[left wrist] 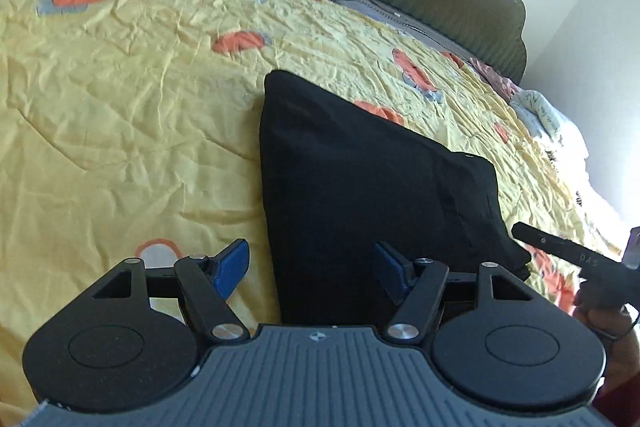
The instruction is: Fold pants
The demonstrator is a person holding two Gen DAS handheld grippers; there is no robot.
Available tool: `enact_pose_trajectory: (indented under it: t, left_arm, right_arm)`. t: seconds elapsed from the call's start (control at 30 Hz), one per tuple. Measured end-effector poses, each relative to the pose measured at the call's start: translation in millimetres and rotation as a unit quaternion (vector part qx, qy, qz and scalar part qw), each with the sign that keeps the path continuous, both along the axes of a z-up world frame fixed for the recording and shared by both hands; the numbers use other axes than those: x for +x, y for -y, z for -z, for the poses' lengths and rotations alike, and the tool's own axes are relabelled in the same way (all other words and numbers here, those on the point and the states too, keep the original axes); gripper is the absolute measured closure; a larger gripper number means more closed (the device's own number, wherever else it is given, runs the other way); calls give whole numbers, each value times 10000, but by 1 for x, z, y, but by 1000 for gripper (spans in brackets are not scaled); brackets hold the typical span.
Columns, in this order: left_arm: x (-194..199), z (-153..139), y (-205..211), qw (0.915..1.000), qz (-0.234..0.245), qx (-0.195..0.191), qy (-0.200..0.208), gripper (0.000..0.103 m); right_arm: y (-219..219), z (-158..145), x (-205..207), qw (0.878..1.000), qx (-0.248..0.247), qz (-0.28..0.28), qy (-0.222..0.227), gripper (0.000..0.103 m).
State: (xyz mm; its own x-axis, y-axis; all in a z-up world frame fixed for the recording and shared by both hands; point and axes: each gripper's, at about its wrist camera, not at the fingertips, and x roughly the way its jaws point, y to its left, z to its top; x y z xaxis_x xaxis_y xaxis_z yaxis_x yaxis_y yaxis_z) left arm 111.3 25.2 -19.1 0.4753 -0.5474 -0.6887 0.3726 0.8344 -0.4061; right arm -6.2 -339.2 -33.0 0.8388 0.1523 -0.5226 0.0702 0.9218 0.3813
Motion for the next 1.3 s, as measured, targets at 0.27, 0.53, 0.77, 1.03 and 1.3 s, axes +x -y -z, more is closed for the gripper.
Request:
enact_pose_trajectory:
  t: [0.27,0.53,0.77,1.03,1.3]
  left_arm:
    - [44,17,-7,9892,453,-1118,-828,25]
    - [68,28,8,9826,255,-1587,-932,48]
    - [49,9,9,9947,70,-993,-270,87]
    - [57,-61,2,9918,-92,-396,1209,88]
    - [124,-50,-11,9921,-586,171,1099,88]
  right_arm:
    - [41,29,29,9839,1655,-645,-198,43]
    - [39,38,67,9766,2020,-723,-173,70]
    - [12,11,44,9899,1280,-566,220,80]
    - [-24,-48,76,9885,599,-1081,866,80]
    - [-49,-56,176,9890,544,-1083,842,80]
